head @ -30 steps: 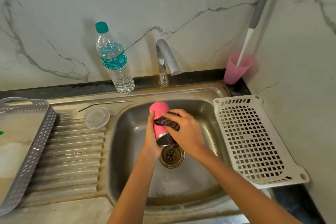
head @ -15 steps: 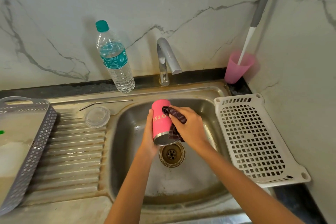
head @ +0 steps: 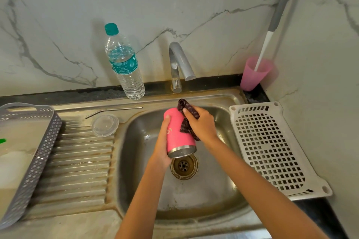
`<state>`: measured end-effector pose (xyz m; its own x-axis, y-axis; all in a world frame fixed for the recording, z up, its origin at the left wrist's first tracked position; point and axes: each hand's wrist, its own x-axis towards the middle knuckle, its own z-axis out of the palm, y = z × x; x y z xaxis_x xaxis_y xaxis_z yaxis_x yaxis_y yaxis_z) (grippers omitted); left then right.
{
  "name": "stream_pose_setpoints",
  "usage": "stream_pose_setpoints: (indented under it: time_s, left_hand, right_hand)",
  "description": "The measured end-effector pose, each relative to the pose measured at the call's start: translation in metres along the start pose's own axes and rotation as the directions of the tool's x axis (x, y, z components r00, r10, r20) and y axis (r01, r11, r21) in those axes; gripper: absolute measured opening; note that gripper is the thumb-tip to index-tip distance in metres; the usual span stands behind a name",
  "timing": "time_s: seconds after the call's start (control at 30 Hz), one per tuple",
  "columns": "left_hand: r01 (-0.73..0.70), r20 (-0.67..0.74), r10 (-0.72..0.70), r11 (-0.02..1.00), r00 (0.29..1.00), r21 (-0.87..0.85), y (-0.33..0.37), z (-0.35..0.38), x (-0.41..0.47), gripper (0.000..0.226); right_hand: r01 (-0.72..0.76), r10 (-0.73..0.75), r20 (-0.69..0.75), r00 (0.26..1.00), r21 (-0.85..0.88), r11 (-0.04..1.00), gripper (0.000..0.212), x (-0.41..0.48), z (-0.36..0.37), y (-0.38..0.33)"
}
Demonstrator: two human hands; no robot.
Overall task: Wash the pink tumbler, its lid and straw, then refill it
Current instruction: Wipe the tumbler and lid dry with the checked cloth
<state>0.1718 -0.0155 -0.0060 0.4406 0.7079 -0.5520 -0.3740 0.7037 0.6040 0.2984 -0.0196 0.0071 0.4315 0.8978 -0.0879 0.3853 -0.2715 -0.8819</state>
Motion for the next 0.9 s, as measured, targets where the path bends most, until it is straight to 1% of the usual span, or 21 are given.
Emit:
stream_pose_setpoints:
  time_s: [0.07, 0.1, 0.17, 0.23, 0.3, 0.33, 0.37, 0.43, 0.5, 0.57, 0.63, 0.73, 0.8, 0.9]
  left_hand:
    - [-0.021, -0.014, 0.020, 0.997, 1.000, -0.075, 0.003, -0.002, 0.000, 0.050]
    - [-0.029, -0.021, 0.027, 0.994, 0.999, -0.102, 0.004, -0.003, 0.000, 0.049]
    - [-0.021, -0.024, 0.018, 0.993, 1.000, -0.119, 0.005, -0.005, 0.002, 0.051]
    - [-0.001, -0.011, 0.000, 0.994, 1.000, -0.111, 0.002, -0.005, 0.003, 0.051]
    - [-0.005, 0.022, 0.008, 0.995, 1.000, -0.098, 0.000, -0.003, 0.003, 0.049]
    - [-0.010, 0.043, 0.014, 0.996, 0.999, -0.092, 0.000, -0.002, 0.002, 0.047]
    - [-0.014, 0.055, 0.019, 0.997, 0.998, -0.082, 0.000, -0.001, 0.001, 0.045]
    - [-0.019, 0.038, 0.023, 0.996, 0.999, -0.083, 0.000, -0.001, -0.002, 0.044]
    - [-0.024, 0.006, 0.025, 0.991, 1.000, -0.130, 0.000, -0.003, -0.004, 0.049]
    - [-0.042, -0.028, 0.037, 0.977, 0.999, -0.211, 0.004, -0.005, -0.004, 0.056]
    - [-0.067, -0.075, 0.051, 0.971, 0.996, -0.227, 0.009, -0.010, -0.001, 0.059]
    - [-0.038, -0.092, 0.025, 0.988, 0.995, -0.147, 0.009, -0.016, 0.001, 0.060]
    - [0.007, -0.050, -0.012, 0.995, 0.999, -0.098, 0.012, -0.018, 0.000, 0.061]
    - [0.075, 0.036, -0.074, 0.997, 0.997, -0.024, 0.021, -0.018, -0.004, 0.056]
  right_hand:
    - [-0.041, 0.040, 0.039, 0.998, 0.031, 0.999, 0.033, -0.011, 0.000, 0.004]
    - [-0.017, 0.017, 0.029, 0.999, 0.013, 1.000, 0.032, -0.019, 0.000, 0.008]
    - [0.100, -0.100, -0.006, 0.995, -0.047, 0.994, 0.031, -0.035, -0.001, 0.011]
    - [0.229, -0.231, -0.007, 0.973, -0.125, 0.965, 0.031, -0.040, 0.000, 0.008]
    - [0.286, -0.291, 0.005, 0.957, -0.191, 0.939, 0.032, -0.031, 0.000, 0.002]
    - [0.274, -0.279, 0.001, 0.960, -0.184, 0.944, 0.033, -0.023, -0.001, -0.001]
    - [0.235, -0.238, -0.002, 0.971, -0.149, 0.961, 0.033, -0.015, -0.002, -0.004]
    - [0.109, -0.108, 0.025, 0.994, -0.038, 0.993, 0.035, -0.001, -0.006, -0.010]
    - [-0.009, 0.005, 0.099, 0.995, 0.039, 0.999, 0.036, 0.000, -0.008, -0.011]
    - [-0.037, 0.030, 0.149, 0.988, 0.046, 0.998, 0.035, -0.013, -0.008, -0.005]
    - [0.018, -0.024, 0.125, 0.992, 0.044, 0.999, 0.031, -0.030, -0.007, 0.003]
    - [0.157, -0.158, 0.039, 0.987, 0.014, 0.987, 0.030, -0.041, -0.005, 0.005]
    - [0.231, -0.230, 0.026, 0.973, -0.004, 0.973, 0.031, -0.041, -0.002, 0.003]
    - [0.268, -0.266, 0.034, 0.963, -0.064, 0.961, 0.033, -0.041, 0.003, 0.005]
